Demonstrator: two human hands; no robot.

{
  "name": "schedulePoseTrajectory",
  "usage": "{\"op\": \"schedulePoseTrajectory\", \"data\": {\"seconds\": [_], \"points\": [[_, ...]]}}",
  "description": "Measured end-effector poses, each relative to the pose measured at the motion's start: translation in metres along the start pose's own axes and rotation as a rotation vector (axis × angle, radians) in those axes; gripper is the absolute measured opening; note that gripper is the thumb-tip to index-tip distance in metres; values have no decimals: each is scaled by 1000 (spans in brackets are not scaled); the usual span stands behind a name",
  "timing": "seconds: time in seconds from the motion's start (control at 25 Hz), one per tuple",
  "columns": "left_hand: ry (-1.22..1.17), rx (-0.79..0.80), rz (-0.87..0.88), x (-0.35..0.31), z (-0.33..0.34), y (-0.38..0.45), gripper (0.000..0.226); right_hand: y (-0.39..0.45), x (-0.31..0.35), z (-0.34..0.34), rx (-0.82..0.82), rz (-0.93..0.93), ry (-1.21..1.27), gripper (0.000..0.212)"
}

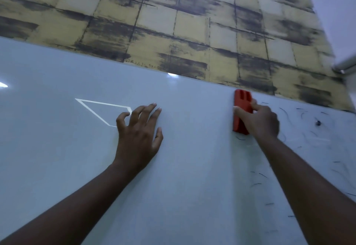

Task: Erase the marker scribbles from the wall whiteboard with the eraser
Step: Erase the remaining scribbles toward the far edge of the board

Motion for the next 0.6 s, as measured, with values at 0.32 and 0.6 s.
{"op": "schedulePoseTrajectory", "data": {"seconds": [0.32, 0.6], "points": [[-11, 145, 37, -92, 53, 16, 64, -47, 15, 24, 94, -457, -198, 82], [-21, 118, 84, -94, 55, 6, 65, 23, -94, -20, 17, -100, -52, 87]]}}
Point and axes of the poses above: each hand's wrist, its own y-axis towards the middle knuckle, its own z-axis out of the palm, x = y × z, the point moved 9 cm from there along y, towards the middle knuckle, and after that the axes turned 5 degrees about -y, right-handed, at the moved point
